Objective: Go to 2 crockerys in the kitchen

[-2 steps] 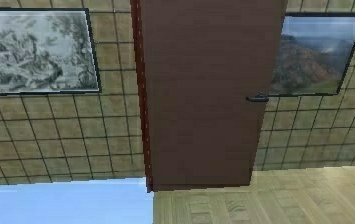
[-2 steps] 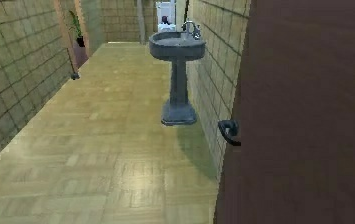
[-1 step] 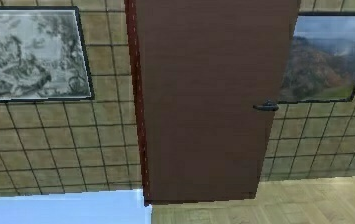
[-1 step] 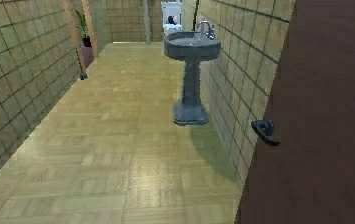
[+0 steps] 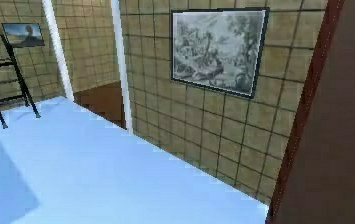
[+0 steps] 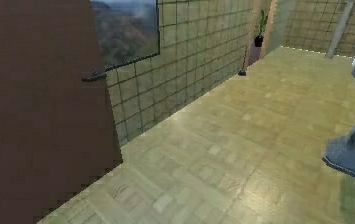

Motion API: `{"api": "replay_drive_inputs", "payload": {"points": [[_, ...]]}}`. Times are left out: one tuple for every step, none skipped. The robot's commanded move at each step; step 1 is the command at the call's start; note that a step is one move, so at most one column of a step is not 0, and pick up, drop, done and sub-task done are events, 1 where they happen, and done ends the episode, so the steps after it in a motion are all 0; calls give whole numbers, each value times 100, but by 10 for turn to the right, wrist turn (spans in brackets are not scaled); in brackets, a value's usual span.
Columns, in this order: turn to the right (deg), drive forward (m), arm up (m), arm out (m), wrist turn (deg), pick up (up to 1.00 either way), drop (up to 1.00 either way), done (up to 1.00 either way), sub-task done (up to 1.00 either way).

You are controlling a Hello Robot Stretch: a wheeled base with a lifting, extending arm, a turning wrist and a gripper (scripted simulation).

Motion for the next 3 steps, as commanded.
{"api": "replay_drive_inputs", "payload": {"points": [[-390, 0, 0, 0, 0, 0, 0, 0, 0], [0, 35, 0, 0, 0, 0, 0, 0, 0], [-450, 0, 0, 0, 0, 0, 0, 0, 0]]}}
